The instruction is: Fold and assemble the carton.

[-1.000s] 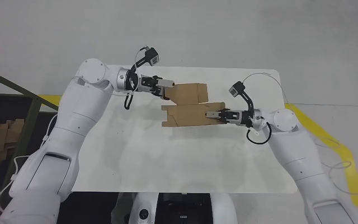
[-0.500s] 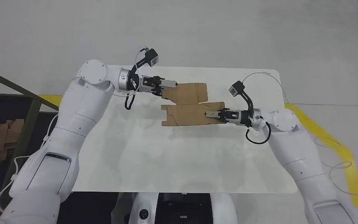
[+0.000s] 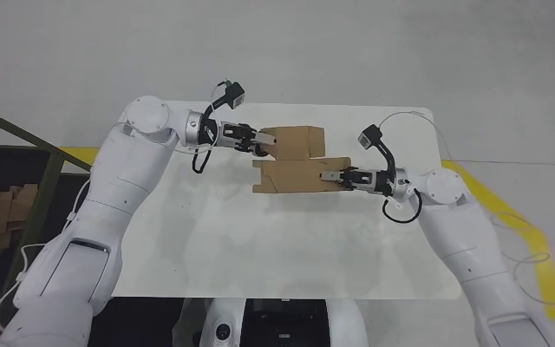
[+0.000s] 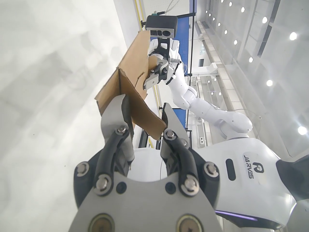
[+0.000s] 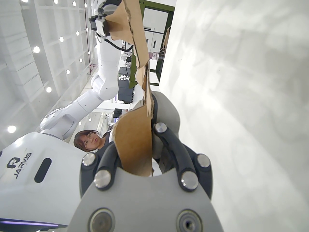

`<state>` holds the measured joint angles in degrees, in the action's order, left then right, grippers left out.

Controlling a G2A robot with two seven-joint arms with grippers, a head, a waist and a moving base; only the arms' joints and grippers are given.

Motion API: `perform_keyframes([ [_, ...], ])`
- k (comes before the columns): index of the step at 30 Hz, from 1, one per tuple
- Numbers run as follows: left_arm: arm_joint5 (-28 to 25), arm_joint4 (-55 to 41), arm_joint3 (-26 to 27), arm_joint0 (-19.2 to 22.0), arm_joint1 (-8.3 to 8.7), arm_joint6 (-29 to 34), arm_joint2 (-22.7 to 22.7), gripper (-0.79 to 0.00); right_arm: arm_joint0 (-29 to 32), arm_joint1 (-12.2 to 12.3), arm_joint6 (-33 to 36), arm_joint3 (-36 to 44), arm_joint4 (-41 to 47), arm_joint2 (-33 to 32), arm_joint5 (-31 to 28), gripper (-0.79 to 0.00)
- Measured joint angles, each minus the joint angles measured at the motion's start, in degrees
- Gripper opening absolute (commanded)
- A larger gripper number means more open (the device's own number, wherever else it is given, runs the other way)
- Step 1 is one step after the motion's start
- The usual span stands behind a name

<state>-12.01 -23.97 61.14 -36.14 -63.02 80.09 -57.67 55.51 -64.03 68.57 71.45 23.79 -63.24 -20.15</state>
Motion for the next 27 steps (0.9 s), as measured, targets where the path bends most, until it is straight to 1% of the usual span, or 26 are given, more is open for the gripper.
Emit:
perform_keyframes([
  [8,1.56,3.31,1.14,-0.27,0.51,-1.63,-0.47,-0.526,0.40,0.28,-1.45,1.30,-2.00,-0.37,1.38,-0.785],
  [17,4.14,6.03,3.40,-0.93,1.02,-2.39,-0.59,-0.557,0.73,0.47,-2.44,2.58,-3.55,-0.37,2.46,-0.785],
  [19,4.50,6.49,3.64,-0.89,1.02,-2.65,-0.39,-0.570,0.78,0.51,-2.48,2.73,-3.66,-0.37,2.56,-0.785],
  [21,4.64,7.06,3.78,-0.81,1.01,-3.38,-0.26,-0.606,0.85,0.54,-2.69,2.82,-3.82,-0.40,2.78,-0.785],
  [27,5.81,9.57,3.73,-0.72,1.09,-5.33,0.18,-0.668,1.07,0.68,-3.28,3.40,-5.00,-0.41,3.39,-0.785],
])
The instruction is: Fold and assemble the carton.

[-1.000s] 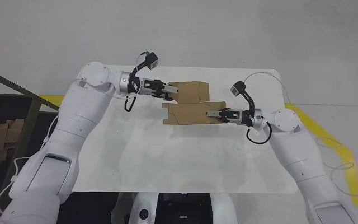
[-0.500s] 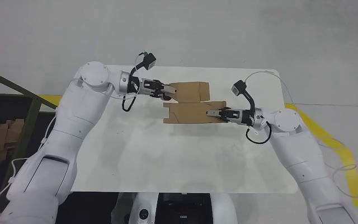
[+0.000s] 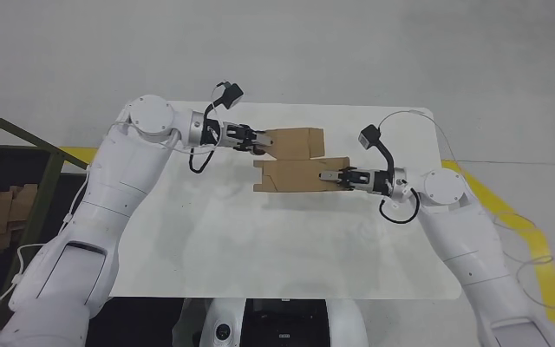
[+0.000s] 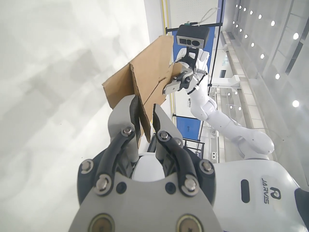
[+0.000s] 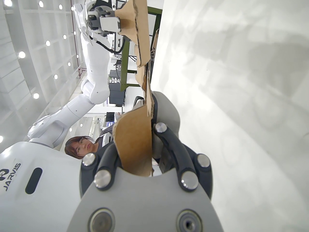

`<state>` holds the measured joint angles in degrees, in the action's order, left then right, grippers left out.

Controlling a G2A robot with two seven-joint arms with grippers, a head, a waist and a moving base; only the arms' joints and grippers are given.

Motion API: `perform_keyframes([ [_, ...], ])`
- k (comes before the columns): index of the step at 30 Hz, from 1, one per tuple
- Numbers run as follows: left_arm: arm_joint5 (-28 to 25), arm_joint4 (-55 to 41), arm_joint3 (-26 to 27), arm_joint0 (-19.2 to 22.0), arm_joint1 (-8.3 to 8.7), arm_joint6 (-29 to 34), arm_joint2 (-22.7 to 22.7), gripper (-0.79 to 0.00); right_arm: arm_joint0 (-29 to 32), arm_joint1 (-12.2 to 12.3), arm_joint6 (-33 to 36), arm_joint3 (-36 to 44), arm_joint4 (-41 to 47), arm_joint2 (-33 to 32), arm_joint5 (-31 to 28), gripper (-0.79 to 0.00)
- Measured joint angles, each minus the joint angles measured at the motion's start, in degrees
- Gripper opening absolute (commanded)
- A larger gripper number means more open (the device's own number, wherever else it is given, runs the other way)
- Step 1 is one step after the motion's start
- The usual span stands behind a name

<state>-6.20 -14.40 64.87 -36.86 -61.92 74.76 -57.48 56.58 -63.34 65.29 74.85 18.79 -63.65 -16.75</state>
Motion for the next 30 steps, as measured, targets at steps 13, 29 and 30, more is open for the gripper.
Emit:
perform_keyframes([
  [13,2.40,2.77,0.57,0.58,-0.06,-1.13,1.25,-0.665,0.36,0.18,-0.81,1.32,-1.21,0.16,0.68,-0.785],
  [29,2.90,3.49,0.60,0.99,-0.33,-2.47,2.17,-0.693,0.74,0.39,-1.69,2.51,-2.13,0.16,1.09,-0.785],
  [30,2.98,3.57,0.59,1.03,-0.34,-2.47,2.24,-0.686,0.76,0.40,-1.72,2.57,-2.13,0.16,1.08,-0.785],
])
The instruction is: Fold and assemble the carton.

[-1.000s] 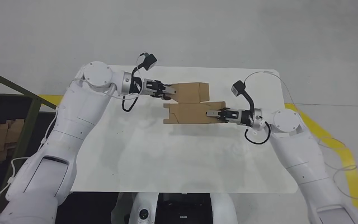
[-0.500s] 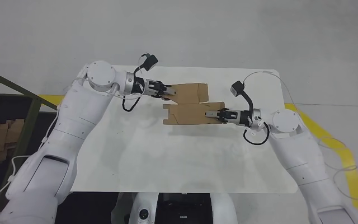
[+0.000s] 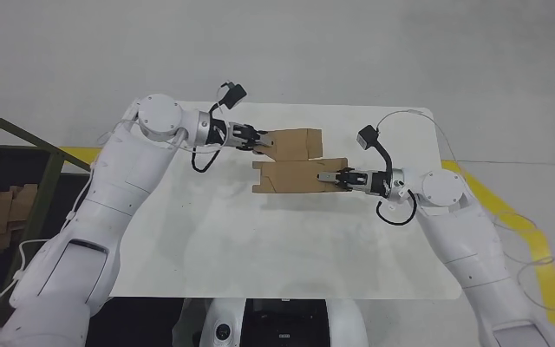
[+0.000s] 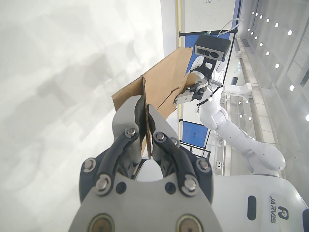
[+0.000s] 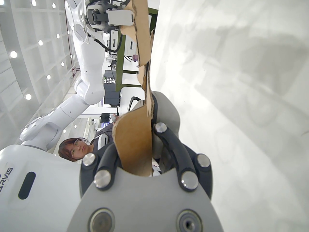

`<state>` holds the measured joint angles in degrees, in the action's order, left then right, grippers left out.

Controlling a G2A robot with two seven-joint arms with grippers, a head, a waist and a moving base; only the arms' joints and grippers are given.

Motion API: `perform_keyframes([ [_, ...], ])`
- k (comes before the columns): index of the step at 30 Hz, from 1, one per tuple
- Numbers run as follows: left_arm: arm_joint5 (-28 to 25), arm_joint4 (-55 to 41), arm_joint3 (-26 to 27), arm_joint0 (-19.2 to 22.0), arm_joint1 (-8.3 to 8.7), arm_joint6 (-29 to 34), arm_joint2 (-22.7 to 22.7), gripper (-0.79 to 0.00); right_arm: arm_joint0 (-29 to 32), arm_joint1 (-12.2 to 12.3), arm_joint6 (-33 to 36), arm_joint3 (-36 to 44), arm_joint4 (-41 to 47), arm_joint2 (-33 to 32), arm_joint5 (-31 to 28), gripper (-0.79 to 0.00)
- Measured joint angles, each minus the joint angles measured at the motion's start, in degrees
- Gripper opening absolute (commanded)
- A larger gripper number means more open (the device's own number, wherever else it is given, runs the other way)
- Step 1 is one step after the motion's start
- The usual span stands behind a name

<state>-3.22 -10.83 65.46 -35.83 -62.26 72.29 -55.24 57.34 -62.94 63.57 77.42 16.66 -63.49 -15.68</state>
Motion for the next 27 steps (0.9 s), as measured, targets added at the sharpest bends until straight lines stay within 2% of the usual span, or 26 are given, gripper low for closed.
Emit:
perform_keyframes([
  [5,0.24,0.40,-0.02,0.14,-0.06,-0.05,0.32,-0.693,0.09,0.04,0.00,0.16,0.22,0.00,-0.06,-0.785],
  [8,0.36,0.49,-0.03,0.17,-0.08,-0.13,0.40,-0.727,0.13,0.07,0.02,0.28,0.26,0.00,-0.05,-0.785],
  [10,0.43,0.57,-0.03,0.20,-0.08,-0.15,0.44,-0.785,0.18,0.09,0.00,0.41,0.30,-0.01,-0.05,-0.785],
  [14,0.31,0.49,0.07,0.14,-0.09,-0.38,0.41,-0.785,0.29,0.15,-0.20,0.59,0.20,-0.06,-0.09,-0.785],
  [15,0.25,0.42,0.12,0.12,-0.08,-0.38,0.38,-0.785,0.33,0.15,-0.31,0.62,0.21,-0.08,-0.05,-0.600],
  [17,-0.10,-0.06,0.24,-0.01,-0.06,-0.30,0.19,-0.785,0.44,0.17,-0.66,0.57,0.22,-0.14,0.11,-0.302],
  [18,-0.31,-0.34,0.25,-0.08,-0.04,-0.23,0.06,-0.785,0.49,0.19,-0.80,0.49,0.22,-0.18,0.16,-0.018],
  [22,-1.78,-1.51,0.55,-0.54,0.12,-0.02,-0.75,-0.785,0.74,0.39,-2.37,-0.51,-1.01,-0.92,0.73,0.000],
  [27,-4.56,-2.51,1.89,-1.69,0.56,0.43,-2.18,-0.785,2.26,1.31,-5.54,-1.50,-1.68,-5.13,0.17,0.000],
])
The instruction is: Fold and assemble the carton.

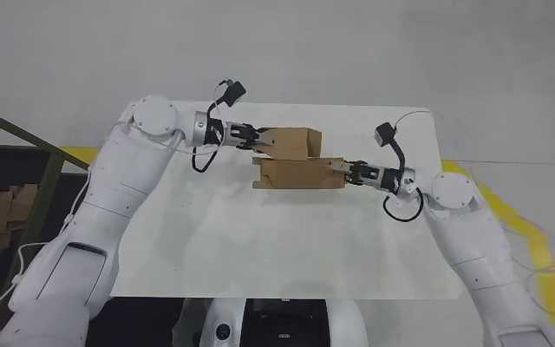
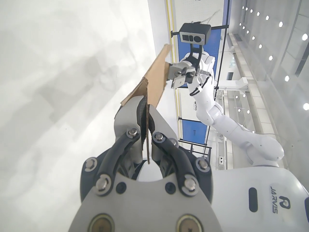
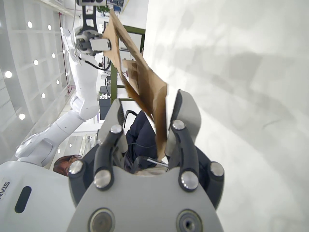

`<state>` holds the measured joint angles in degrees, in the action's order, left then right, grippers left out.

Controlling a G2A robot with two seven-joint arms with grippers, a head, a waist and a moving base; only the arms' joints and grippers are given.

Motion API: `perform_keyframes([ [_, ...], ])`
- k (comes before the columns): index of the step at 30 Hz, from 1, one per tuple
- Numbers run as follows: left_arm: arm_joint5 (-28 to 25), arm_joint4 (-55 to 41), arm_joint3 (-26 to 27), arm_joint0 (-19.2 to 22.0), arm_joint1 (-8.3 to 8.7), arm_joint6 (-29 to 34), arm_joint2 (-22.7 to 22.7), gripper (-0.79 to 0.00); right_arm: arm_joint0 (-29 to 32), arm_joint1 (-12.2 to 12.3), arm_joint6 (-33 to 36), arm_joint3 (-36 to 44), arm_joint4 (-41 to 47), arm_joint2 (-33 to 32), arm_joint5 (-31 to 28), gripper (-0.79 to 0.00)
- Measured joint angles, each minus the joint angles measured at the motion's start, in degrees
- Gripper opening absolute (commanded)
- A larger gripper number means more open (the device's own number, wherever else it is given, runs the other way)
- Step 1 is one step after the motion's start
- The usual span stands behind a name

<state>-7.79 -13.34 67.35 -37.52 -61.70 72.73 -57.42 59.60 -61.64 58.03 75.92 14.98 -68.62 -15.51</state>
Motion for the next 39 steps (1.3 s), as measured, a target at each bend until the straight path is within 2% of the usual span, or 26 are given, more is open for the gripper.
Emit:
perform_keyframes([
  [4,-0.94,-0.21,1.17,-0.98,0.31,0.27,-0.70,-0.785,2.08,0.92,-0.28,2.36,1.14,-4.33,-1.27,0.000],
  [8,-1.91,-0.02,2.39,-1.65,0.38,0.86,-0.43,-0.785,3.51,1.21,3.14,6.32,5.72,-5.95,-3.95,0.000],
  [12,-3.00,-1.08,2.94,-1.79,0.28,1.58,-0.11,-0.785,2.39,0.66,6.29,6.07,10.19,-3.51,-5.92,-0.012],
  [17,-4.76,-3.83,3.51,-1.72,0.26,4.08,-0.30,-0.785,-0.64,-0.85,6.79,1.38,14.28,1.91,-8.60,-0.046],
  [22,-5.40,-5.36,3.34,-1.74,0.33,5.92,-0.41,-0.785,-3.36,-1.94,8.44,-2.86,17.20,5.12,-10.99,-0.120],
  [28,-5.67,-6.84,3.63,-1.51,0.10,6.58,0.28,-0.785,-5.20,-2.87,10.10,-5.18,19.14,7.54,-12.51,-0.102],
  [39,-5.70,-8.72,4.00,-0.69,-0.40,7.08,1.60,-0.785,-7.04,-4.13,11.05,-7.21,20.92,10.17,-13.86,-0.114],
])
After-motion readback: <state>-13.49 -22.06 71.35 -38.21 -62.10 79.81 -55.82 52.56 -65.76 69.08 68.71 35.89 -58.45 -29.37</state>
